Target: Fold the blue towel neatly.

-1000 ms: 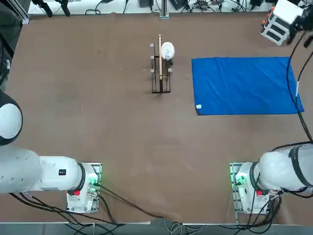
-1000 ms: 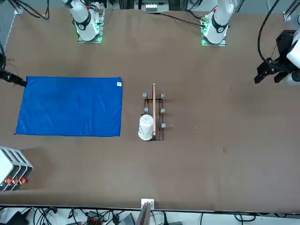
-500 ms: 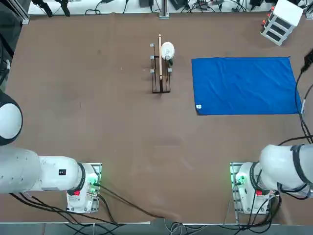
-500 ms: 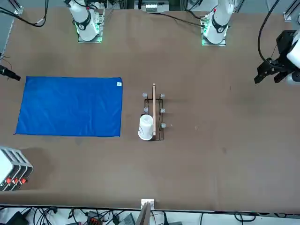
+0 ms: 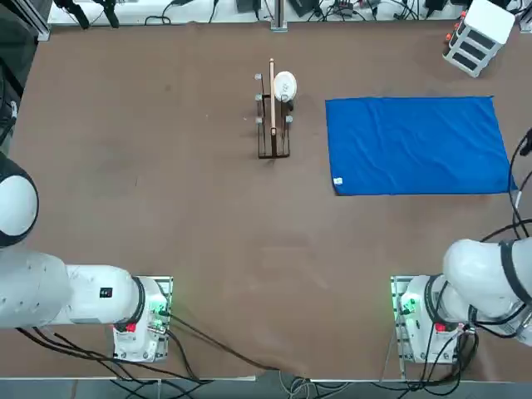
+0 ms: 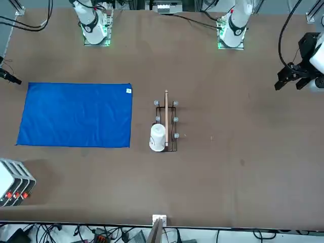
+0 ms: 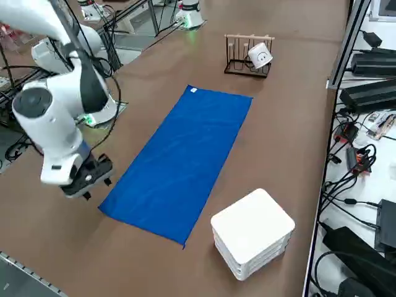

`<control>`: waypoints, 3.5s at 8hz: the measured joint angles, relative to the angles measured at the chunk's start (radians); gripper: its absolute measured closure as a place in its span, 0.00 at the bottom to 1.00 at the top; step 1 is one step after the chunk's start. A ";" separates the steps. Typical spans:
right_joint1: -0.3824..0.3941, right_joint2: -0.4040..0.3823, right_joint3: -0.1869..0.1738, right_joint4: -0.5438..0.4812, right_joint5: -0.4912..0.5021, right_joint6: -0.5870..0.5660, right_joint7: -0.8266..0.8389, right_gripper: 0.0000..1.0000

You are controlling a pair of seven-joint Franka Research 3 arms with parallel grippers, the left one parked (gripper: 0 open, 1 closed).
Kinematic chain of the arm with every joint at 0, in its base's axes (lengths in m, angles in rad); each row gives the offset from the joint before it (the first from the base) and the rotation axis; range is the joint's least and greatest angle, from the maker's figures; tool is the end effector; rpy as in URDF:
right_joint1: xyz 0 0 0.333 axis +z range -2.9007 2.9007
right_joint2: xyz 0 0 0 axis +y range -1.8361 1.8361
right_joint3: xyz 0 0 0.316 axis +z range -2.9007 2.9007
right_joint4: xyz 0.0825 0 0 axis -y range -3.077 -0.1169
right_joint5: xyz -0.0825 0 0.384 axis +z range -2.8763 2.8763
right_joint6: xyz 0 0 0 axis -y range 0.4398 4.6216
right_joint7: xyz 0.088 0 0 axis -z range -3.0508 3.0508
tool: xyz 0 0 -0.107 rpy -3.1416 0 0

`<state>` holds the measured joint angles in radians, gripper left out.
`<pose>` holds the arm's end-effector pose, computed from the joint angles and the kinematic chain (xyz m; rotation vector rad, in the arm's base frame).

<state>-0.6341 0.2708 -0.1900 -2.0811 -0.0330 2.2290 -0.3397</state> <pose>0.3871 -0.4174 0.2894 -3.0499 0.7123 0.2206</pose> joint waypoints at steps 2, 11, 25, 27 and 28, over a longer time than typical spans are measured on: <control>-0.036 0.059 0.001 0.001 0.076 0.023 -0.050 0.22; -0.062 0.172 0.005 0.004 0.090 0.118 -0.059 0.34; -0.078 0.197 0.017 0.007 0.091 0.137 -0.079 0.48; -0.078 0.197 0.019 0.007 0.091 0.128 -0.079 0.63; -0.078 0.196 0.020 0.009 0.091 0.123 -0.079 0.72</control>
<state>-0.7120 0.4672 -0.1701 -2.0723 0.0579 2.3518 -0.4186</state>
